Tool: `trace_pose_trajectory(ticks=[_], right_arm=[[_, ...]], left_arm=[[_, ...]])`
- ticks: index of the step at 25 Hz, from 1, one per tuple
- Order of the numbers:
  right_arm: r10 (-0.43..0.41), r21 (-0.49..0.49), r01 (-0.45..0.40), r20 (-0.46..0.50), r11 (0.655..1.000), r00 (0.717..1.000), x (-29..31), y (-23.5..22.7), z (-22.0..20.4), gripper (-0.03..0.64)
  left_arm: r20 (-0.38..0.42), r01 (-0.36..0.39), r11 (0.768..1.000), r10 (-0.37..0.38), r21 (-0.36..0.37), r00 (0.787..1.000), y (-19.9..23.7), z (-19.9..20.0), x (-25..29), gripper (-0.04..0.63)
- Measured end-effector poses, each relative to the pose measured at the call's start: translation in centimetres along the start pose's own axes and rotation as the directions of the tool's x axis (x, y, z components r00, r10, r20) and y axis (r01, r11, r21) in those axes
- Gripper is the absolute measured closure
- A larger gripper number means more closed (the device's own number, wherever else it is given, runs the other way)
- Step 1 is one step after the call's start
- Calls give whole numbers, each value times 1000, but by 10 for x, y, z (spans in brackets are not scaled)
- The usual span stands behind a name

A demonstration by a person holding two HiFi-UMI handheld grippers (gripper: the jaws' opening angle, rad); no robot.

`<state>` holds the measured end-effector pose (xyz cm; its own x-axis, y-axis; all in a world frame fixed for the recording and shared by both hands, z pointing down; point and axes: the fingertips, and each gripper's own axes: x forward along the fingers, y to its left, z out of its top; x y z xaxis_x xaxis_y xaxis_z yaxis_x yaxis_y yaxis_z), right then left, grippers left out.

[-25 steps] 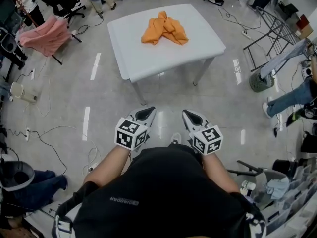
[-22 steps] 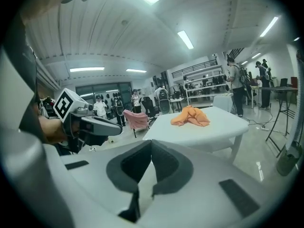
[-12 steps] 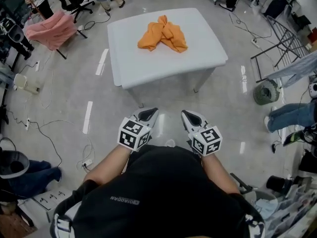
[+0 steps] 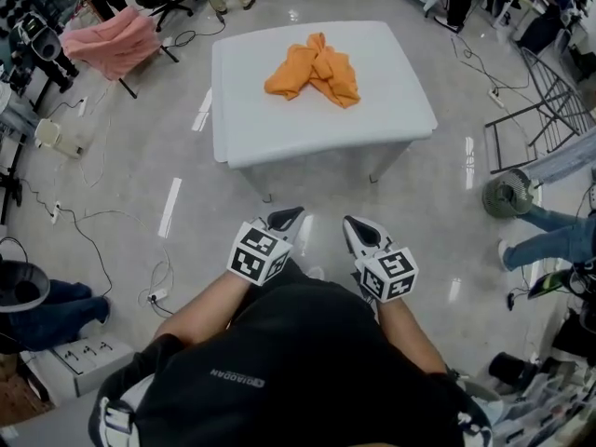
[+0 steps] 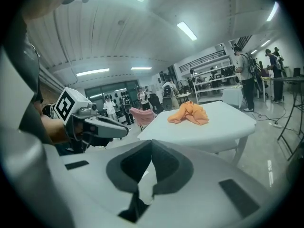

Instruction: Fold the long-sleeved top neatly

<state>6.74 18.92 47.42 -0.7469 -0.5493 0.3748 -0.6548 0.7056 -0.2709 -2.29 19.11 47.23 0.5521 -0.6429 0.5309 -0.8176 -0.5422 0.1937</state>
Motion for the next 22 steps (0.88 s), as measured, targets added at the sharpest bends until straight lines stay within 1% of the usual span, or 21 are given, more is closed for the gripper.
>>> trace_pose_trajectory(ticks=[8, 11, 15, 18, 22], right_arm=[[-13, 16, 14, -6, 1000, 1000, 16, -22, 0, 612], [-26, 16, 27, -9, 1000, 1000, 23, -33, 6, 612], [-52, 29, 52, -23, 998, 998, 32, -54, 11, 612], [-50, 36, 51, -33, 998, 998, 49, -68, 16, 612], [-37, 11, 37, -39, 999, 999, 76, -84, 37, 612]], left_arm=[[-17, 18, 1000, -17, 1, 1000, 15, 5, 23, 589], [-18, 28, 1000, -28, 2, 999, 25, 15, 36, 589], [12, 37, 999, -37, -4, 999, 37, 37, 55, 589], [14, 38, 999, -38, -6, 999, 51, 45, 68, 590], [-5, 19, 1000, -19, -21, 1000, 80, 52, 83, 589]])
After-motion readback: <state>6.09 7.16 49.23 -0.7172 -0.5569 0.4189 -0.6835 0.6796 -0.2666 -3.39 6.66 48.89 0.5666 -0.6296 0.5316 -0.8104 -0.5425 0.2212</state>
